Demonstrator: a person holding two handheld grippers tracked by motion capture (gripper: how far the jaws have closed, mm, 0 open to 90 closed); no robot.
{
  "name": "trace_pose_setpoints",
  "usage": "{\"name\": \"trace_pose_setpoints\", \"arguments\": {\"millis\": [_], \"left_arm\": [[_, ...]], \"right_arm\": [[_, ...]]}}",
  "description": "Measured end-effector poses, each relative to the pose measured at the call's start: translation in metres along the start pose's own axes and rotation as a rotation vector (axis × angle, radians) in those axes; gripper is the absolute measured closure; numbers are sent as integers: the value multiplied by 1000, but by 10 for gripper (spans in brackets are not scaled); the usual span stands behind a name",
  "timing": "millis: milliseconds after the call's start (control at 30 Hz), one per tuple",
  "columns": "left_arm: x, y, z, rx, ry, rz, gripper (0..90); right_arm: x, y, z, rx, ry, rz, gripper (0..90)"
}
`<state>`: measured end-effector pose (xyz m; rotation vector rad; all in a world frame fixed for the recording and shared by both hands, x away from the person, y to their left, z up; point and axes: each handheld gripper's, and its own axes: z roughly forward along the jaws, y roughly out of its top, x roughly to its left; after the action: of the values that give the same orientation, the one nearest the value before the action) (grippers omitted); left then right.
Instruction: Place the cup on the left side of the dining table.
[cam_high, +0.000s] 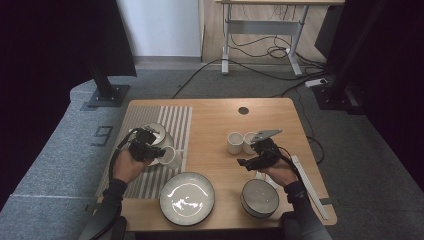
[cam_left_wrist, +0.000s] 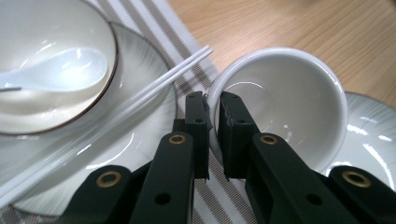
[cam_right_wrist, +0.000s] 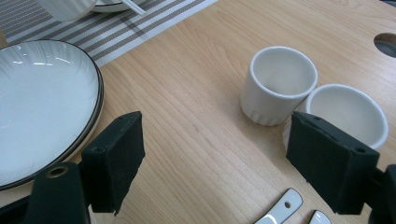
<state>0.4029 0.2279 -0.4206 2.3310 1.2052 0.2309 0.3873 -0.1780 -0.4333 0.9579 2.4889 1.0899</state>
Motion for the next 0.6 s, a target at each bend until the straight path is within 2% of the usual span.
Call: {"name": "trace_pose_setpoints", "arguments": {"millis": [300, 600], "left_arm": [[6, -10, 9, 44, 24, -6, 833], [5, -12, 22, 84, 38, -2, 833]], "right_arm": [[-5, -8, -5, -9, -10, 19, 190], [-12, -19, -12, -24, -16, 50, 194]]}}
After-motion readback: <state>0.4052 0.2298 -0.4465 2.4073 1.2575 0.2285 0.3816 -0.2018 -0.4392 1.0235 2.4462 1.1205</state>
